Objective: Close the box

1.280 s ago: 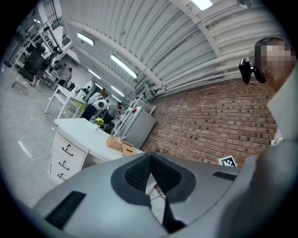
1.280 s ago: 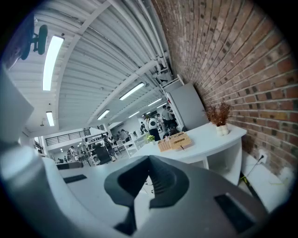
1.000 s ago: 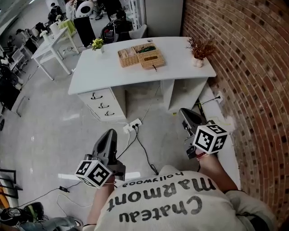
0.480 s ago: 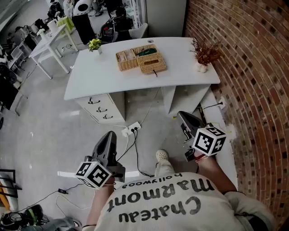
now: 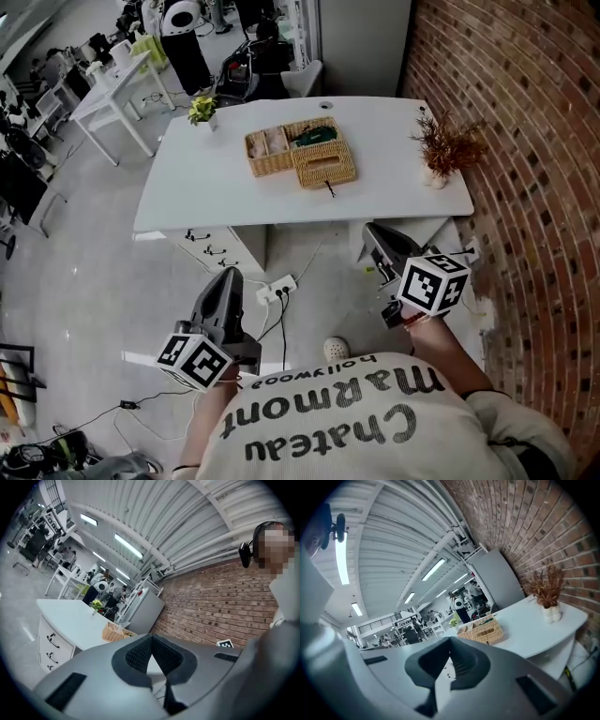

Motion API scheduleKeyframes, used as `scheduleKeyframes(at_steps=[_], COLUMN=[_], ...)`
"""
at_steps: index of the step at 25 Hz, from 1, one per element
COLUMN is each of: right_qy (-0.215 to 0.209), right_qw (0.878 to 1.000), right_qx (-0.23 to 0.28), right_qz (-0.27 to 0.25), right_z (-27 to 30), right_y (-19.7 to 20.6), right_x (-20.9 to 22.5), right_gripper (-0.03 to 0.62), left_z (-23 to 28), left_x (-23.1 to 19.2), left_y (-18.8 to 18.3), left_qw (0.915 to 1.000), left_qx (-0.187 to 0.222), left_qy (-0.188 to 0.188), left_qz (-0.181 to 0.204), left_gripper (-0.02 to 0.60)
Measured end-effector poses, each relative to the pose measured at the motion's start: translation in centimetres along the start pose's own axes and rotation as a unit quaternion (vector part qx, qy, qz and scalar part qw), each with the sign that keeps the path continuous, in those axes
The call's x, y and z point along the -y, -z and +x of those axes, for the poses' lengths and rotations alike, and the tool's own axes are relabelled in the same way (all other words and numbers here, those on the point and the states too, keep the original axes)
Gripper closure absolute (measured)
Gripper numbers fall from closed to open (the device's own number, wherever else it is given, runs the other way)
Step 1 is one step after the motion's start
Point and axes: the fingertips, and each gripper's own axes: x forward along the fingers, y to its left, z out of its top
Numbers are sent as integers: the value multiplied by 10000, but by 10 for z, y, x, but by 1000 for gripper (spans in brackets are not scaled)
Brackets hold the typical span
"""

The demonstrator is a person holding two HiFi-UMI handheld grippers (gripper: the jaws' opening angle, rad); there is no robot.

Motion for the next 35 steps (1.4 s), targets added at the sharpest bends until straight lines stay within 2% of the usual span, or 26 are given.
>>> scheduleKeyframes(at_steps=[6,11,20,28,35], right_qy=[-213,-237,119,204,408], right_qw=[9996,9997,9976,9912,9856], right_qx=[128,-13,-669,-1298,-1636], right_qz=[-118,-85,116,168,97], right_z=[24,41,62,97,144], right_y=[-35,-38,10,53,68], right_x=[29,61,105,125,141], right_gripper=[592,592,592,592,580], left_z=[42,69,65,71,88], left_x=[0,-5,-33,-61,-101], left_y=[-10,-2,22,22,11], left_qw=[9994,9990,9977,9956,9936], left_qx=[289,356,129,118,111], left_qy=[-138,-226,-652,-917,-1093], left_qz=[107,115,-106,-175,-263], left_gripper=[581,581,581,581,581])
